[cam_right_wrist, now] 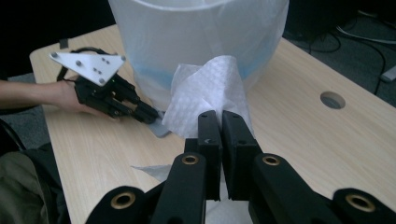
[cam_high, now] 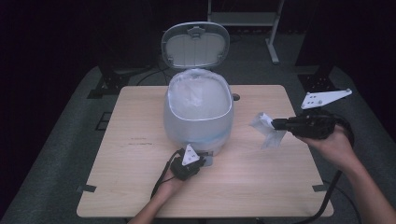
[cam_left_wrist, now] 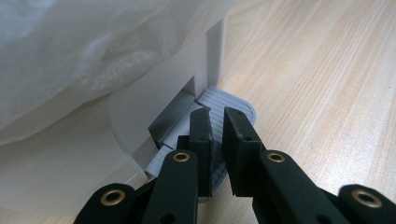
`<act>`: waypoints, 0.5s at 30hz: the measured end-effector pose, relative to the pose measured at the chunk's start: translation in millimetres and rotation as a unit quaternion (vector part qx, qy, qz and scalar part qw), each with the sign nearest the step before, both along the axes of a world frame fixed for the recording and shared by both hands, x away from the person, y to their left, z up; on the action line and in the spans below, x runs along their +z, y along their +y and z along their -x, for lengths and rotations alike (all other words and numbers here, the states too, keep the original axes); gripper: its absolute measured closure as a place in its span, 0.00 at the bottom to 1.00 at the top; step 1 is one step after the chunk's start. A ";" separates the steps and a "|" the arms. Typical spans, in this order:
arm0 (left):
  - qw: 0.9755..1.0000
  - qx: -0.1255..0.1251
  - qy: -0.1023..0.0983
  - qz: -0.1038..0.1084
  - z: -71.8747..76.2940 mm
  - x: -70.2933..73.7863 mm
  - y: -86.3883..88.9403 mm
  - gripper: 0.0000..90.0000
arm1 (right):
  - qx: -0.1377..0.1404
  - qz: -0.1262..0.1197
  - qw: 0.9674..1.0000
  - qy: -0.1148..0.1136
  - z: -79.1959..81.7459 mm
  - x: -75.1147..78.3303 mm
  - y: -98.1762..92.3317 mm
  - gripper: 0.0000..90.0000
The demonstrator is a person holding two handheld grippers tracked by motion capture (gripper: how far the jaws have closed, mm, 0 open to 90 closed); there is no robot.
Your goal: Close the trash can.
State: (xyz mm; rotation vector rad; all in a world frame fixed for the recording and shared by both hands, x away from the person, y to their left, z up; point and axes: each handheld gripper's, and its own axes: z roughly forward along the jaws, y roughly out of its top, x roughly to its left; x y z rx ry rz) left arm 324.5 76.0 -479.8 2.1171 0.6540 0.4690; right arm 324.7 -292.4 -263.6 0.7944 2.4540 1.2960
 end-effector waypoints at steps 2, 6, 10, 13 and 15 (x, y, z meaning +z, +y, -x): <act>1.000 0.000 0.000 0.000 0.0 0.0 0.0 0.91 | 0.001 -0.005 1.000 -0.002 0.1 3.1 0.6 0.96; 1.000 0.001 0.000 0.000 0.0 0.0 -0.1 0.91 | 0.003 -0.009 1.000 -0.002 -0.5 7.9 1.4 0.96; 1.000 0.001 0.000 0.001 0.0 -0.1 0.3 0.91 | 0.007 -0.010 1.000 -0.003 -0.7 13.7 3.2 0.96; 1.000 0.001 0.001 0.001 0.0 0.0 0.4 0.91 | 0.009 -0.007 1.000 -0.006 -1.8 18.7 5.4 0.96; 1.000 0.001 0.001 0.001 -0.1 0.0 0.4 0.91 | 0.010 -0.007 1.000 -0.008 -2.4 23.0 7.1 0.96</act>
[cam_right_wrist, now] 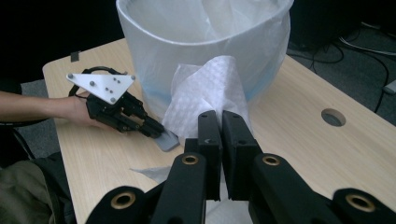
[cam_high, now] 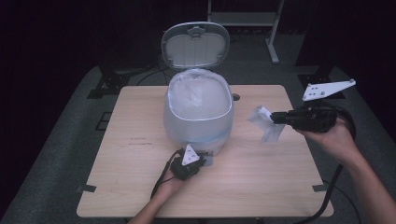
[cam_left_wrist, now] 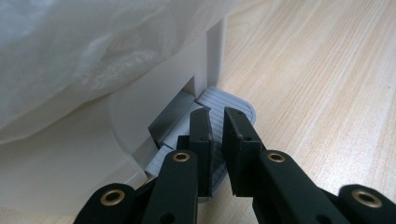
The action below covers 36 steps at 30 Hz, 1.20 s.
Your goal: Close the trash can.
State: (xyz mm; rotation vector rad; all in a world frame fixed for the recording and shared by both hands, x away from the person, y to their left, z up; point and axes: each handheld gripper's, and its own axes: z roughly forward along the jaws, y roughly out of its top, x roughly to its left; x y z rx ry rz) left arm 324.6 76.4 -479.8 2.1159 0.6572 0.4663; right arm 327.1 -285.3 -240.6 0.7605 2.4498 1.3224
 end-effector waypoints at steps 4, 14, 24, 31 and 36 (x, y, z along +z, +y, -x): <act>1.000 0.000 0.000 -0.001 -0.1 0.1 0.1 0.91 | 0.004 0.001 1.000 -0.005 -0.2 10.3 4.1 0.96; 1.000 -0.001 0.000 -0.001 -0.1 0.0 0.3 0.91 | 0.013 -0.002 1.000 -0.015 -0.2 31.3 11.9 0.96; 1.000 -0.001 -0.001 -0.001 -0.2 -0.1 0.1 0.91 | 0.020 -0.007 1.000 -0.018 -1.7 48.0 19.6 0.96; 1.000 -0.001 -0.001 -0.001 -0.1 -0.2 0.1 0.91 | 0.025 -0.009 0.999 -0.021 -3.4 59.3 26.9 0.96; 1.000 0.000 -0.001 0.001 0.0 -0.3 -0.1 0.91 | 0.028 -0.007 0.999 -0.023 -5.3 67.6 33.4 0.96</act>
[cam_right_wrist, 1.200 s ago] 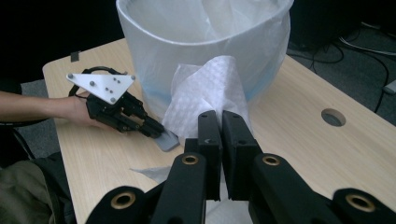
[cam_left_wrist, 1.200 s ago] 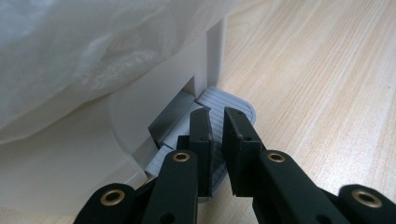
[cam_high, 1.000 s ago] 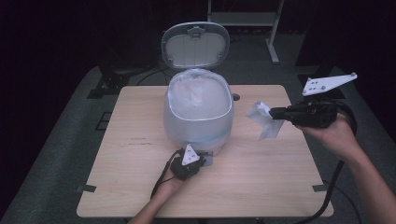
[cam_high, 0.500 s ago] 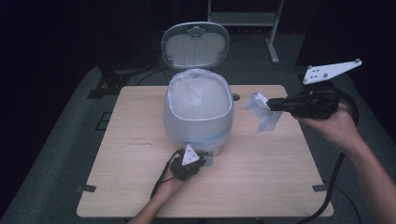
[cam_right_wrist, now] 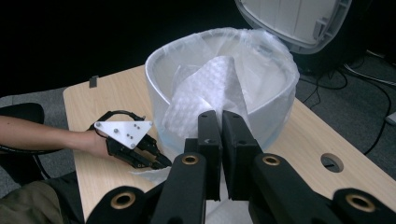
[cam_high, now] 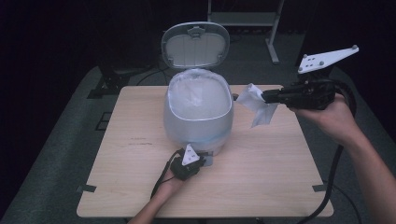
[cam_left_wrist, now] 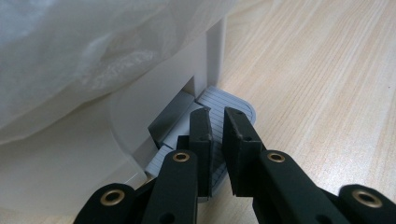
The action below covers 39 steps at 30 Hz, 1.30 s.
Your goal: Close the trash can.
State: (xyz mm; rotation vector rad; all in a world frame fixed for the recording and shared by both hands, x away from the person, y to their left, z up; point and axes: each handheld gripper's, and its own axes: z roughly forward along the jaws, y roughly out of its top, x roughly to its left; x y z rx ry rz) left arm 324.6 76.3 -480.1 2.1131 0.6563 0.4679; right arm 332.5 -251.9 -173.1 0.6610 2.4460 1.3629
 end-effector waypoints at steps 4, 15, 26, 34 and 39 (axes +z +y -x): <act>1.000 -0.001 0.000 -0.003 -0.2 0.2 0.2 0.91 | 0.004 0.003 1.000 -0.001 -2.4 8.6 6.9 0.95; 1.000 -0.001 0.000 -0.001 0.0 0.1 0.0 0.91 | 0.015 -0.001 1.000 -0.003 -7.5 13.8 17.8 0.95; 1.000 -0.001 0.000 -0.001 0.1 0.1 0.2 0.91 | 0.031 0.007 0.999 -0.012 -13.5 25.0 37.4 0.95; 1.000 -0.001 0.000 -0.001 0.2 0.0 0.2 0.91 | 0.037 0.010 0.999 -0.014 -17.2 28.7 47.8 0.95; 1.000 -0.001 0.000 -0.001 0.2 0.0 0.2 0.91 | 0.040 0.010 0.999 -0.016 -20.4 32.9 54.4 0.95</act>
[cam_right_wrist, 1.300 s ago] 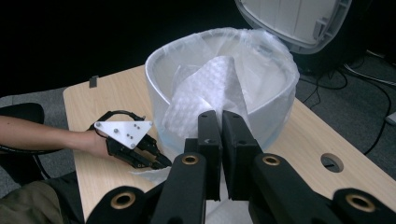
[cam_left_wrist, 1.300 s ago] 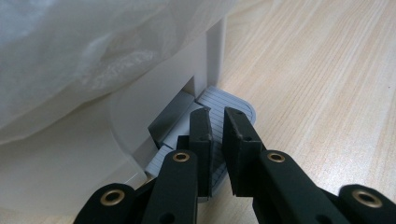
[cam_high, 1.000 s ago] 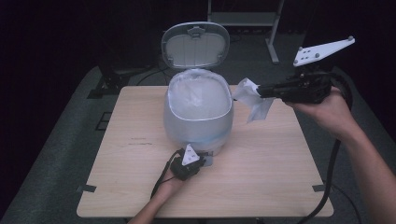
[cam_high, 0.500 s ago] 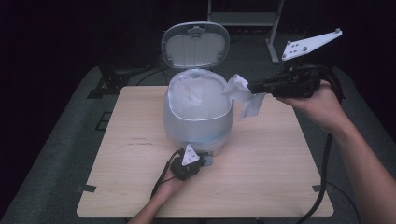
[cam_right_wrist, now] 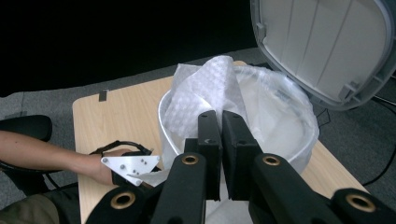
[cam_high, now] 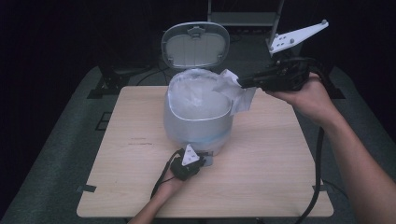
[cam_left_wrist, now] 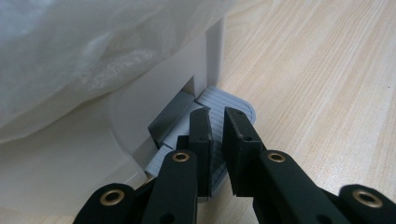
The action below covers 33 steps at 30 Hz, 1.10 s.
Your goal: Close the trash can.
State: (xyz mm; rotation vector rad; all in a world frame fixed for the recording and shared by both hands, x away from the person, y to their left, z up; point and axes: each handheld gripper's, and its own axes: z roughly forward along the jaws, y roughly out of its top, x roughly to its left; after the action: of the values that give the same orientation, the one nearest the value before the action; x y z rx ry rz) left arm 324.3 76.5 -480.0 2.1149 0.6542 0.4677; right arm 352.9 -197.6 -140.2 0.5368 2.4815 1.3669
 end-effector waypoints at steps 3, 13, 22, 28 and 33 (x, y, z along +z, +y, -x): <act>1.000 0.000 0.000 0.000 0.0 0.0 0.0 0.91 | 0.003 0.000 1.000 -0.001 -2.5 1.6 4.6 0.95; 1.000 0.000 0.001 0.001 -0.1 0.0 0.1 0.91 | 0.009 0.004 1.000 -0.004 -10.0 6.3 18.6 0.95; 1.000 0.000 0.001 0.000 -0.1 0.1 0.1 0.91 | 0.016 0.007 1.000 -0.006 -15.3 8.3 30.6 0.95; 1.000 -0.001 0.001 0.000 -0.2 0.3 0.1 0.91 | 0.022 0.004 1.000 -0.005 -19.3 4.9 40.0 0.95; 1.000 -0.002 0.001 -0.001 -0.4 0.3 0.1 0.91 | 0.023 0.006 1.000 0.000 -23.9 2.5 45.6 0.95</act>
State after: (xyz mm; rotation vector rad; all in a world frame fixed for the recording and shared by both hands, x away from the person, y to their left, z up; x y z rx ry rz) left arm 324.7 76.6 -479.7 2.1177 0.6517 0.4639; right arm 376.7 -152.0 -137.7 0.4813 2.5155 1.3677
